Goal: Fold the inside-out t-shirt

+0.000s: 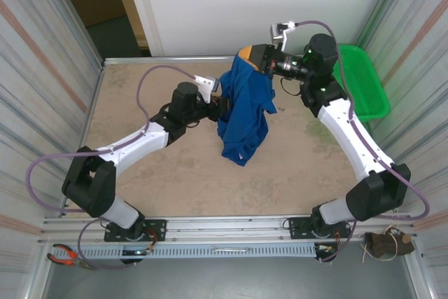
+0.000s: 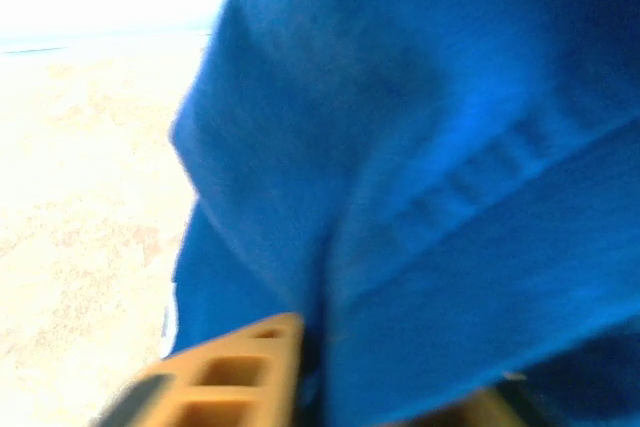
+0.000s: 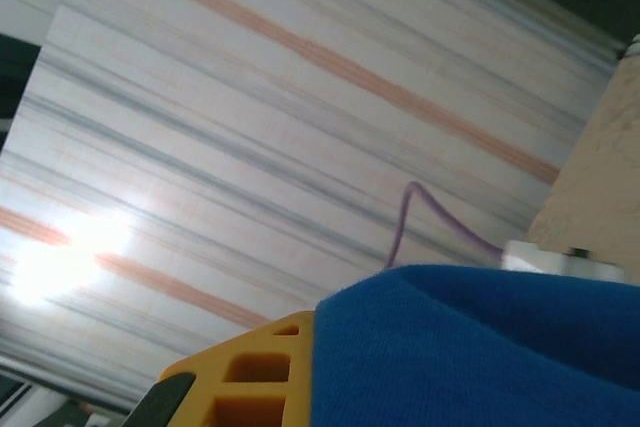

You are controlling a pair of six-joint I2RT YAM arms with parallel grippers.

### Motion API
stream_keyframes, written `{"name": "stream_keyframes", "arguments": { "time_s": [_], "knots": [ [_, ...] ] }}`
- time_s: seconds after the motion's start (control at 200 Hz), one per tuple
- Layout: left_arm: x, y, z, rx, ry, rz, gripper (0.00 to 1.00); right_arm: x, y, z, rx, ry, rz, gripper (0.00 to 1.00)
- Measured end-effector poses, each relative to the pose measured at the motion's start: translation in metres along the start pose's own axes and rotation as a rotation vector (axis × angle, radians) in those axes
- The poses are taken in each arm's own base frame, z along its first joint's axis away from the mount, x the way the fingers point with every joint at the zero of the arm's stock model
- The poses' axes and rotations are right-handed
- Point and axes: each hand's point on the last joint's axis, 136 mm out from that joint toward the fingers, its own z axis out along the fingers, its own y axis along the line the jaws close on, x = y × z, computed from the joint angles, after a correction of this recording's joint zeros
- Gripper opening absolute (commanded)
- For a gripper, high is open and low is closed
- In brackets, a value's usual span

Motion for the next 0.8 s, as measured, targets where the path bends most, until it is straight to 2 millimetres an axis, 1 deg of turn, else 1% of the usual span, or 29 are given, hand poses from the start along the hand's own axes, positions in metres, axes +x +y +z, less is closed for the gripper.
{"name": "stream_keyframes", "arguments": {
  "time_s": [0.03,0.045,0.085,0.125,0.15,0.175,0.205,0.215,0.23,0.245,0.296,0.341,0.366,0.401,0.461,0.501,0.526,0.571,0.611,0.681,0.721,0.771,0.802],
  "knots": [
    [-0.010,0.002,-0.005,0.001,-0.011,-0.005,0.00,-0.003,-0.005,-0.008,0.019,-0.025,-0.004,0.00],
    [-0.016,0.001,-0.008,0.007,-0.019,-0.003,0.00,-0.004,-0.009,-0.012,0.032,-0.037,-0.002,0.08],
    [-0.035,0.001,-0.016,0.019,-0.046,-0.011,0.00,-0.008,-0.021,-0.024,0.071,-0.074,0.003,0.36],
    [-0.057,-0.001,-0.027,0.042,-0.071,-0.022,0.00,-0.013,-0.036,-0.035,0.116,-0.115,0.004,0.58],
    [-0.074,-0.004,-0.034,0.063,-0.092,-0.027,0.00,-0.015,-0.046,-0.040,0.148,-0.137,0.008,0.69],
    [-0.092,-0.008,-0.042,0.087,-0.119,-0.027,0.00,-0.016,-0.058,-0.045,0.186,-0.157,0.014,0.74],
    [-0.115,-0.014,-0.053,0.121,-0.150,-0.029,0.00,-0.018,-0.075,-0.050,0.242,-0.179,0.024,0.78],
    [-0.119,-0.016,-0.056,0.130,-0.157,-0.029,0.00,-0.018,-0.080,-0.051,0.258,-0.183,0.027,0.79],
    [-0.132,-0.020,-0.063,0.149,-0.176,-0.026,0.00,-0.017,-0.088,-0.052,0.286,-0.190,0.036,0.80],
    [-0.142,-0.024,-0.068,0.168,-0.192,-0.025,0.00,-0.017,-0.099,-0.055,0.326,-0.198,0.042,0.80],
    [-0.172,-0.038,-0.088,0.229,-0.235,-0.016,0.00,-0.015,-0.127,-0.063,0.433,-0.214,0.059,0.81],
    [-0.195,-0.053,-0.107,0.286,-0.274,-0.002,0.00,-0.009,-0.147,-0.071,0.516,-0.220,0.073,0.80],
    [-0.205,-0.060,-0.117,0.313,-0.290,0.006,0.00,-0.005,-0.159,-0.077,0.567,-0.224,0.084,0.80],
    [-0.213,-0.069,-0.129,0.345,-0.305,0.011,0.00,0.001,-0.170,-0.084,0.622,-0.226,0.092,0.79],
    [-0.224,-0.081,-0.146,0.394,-0.321,0.016,0.00,0.010,-0.177,-0.096,0.705,-0.234,0.082,0.78],
    [-0.226,-0.086,-0.153,0.417,-0.321,0.015,0.00,0.015,-0.174,-0.100,0.742,-0.238,0.061,0.78],
    [-0.228,-0.088,-0.155,0.428,-0.320,0.012,0.00,0.019,-0.168,-0.102,0.758,-0.238,0.035,0.78],
    [-0.227,-0.090,-0.157,0.447,-0.312,0.004,0.00,0.026,-0.149,-0.097,0.765,-0.228,-0.025,0.78],
    [-0.225,-0.090,-0.154,0.460,-0.298,-0.009,0.00,0.032,-0.127,-0.087,0.753,-0.213,-0.096,0.78],
    [-0.221,-0.089,-0.148,0.474,-0.272,-0.035,0.00,0.042,-0.076,-0.063,0.694,-0.190,-0.233,0.78],
    [-0.218,-0.087,-0.143,0.476,-0.258,-0.049,0.00,0.046,-0.047,-0.049,0.647,-0.181,-0.308,0.75],
    [-0.215,-0.085,-0.138,0.476,-0.240,-0.066,0.00,0.050,-0.019,-0.037,0.605,-0.186,-0.373,0.71],
    [-0.212,-0.084,-0.136,0.475,-0.230,-0.075,0.00,0.051,-0.008,-0.032,0.590,-0.189,-0.403,0.69]
  ]
}}
